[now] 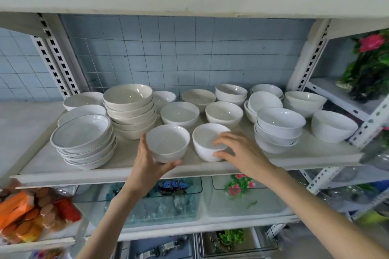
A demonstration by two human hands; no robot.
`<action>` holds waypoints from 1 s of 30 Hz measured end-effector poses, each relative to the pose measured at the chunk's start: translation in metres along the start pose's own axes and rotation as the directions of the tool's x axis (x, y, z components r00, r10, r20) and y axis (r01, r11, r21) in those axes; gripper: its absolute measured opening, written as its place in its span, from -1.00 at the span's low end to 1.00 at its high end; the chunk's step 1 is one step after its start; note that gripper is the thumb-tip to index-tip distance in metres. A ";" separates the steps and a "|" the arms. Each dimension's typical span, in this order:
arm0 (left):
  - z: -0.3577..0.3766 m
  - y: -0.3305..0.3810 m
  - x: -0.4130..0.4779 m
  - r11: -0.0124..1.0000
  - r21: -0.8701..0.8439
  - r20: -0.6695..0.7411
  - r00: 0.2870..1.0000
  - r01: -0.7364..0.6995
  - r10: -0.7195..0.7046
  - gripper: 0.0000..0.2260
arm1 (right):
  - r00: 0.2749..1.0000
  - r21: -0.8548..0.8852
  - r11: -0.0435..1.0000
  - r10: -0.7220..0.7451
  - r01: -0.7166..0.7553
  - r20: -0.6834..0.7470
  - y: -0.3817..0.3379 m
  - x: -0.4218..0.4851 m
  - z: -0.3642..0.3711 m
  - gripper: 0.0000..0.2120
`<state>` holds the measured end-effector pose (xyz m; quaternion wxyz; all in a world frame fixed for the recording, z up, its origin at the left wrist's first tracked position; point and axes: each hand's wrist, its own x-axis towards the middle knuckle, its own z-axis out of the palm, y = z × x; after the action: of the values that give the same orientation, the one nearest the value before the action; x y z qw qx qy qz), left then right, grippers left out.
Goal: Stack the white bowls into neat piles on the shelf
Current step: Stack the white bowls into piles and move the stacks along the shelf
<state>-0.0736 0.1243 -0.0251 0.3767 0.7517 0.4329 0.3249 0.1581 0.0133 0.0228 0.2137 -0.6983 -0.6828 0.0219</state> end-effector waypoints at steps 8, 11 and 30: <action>-0.001 0.002 0.023 0.971 -0.232 0.155 0.984 -0.048 0.086 -0.23 | 0.995 -0.046 0.995 0.090 -0.088 0.046 0.008 -0.003 -0.010 -0.84; 0.001 0.002 0.030 0.963 -0.268 0.209 0.974 -0.033 0.091 -0.17 | 0.990 -0.057 0.991 0.124 -0.121 0.060 0.010 -0.004 -0.010 -0.84; -0.006 -0.008 0.043 0.927 -0.372 0.303 0.951 0.055 0.065 0.06 | 0.985 0.032 0.986 0.168 -0.167 -0.039 0.061 0.110 -0.046 -0.64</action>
<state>-0.0637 0.1670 -0.0222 0.5760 0.7084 0.2960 0.2808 0.2378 0.1085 0.0737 0.2351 -0.7504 -0.6168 0.0349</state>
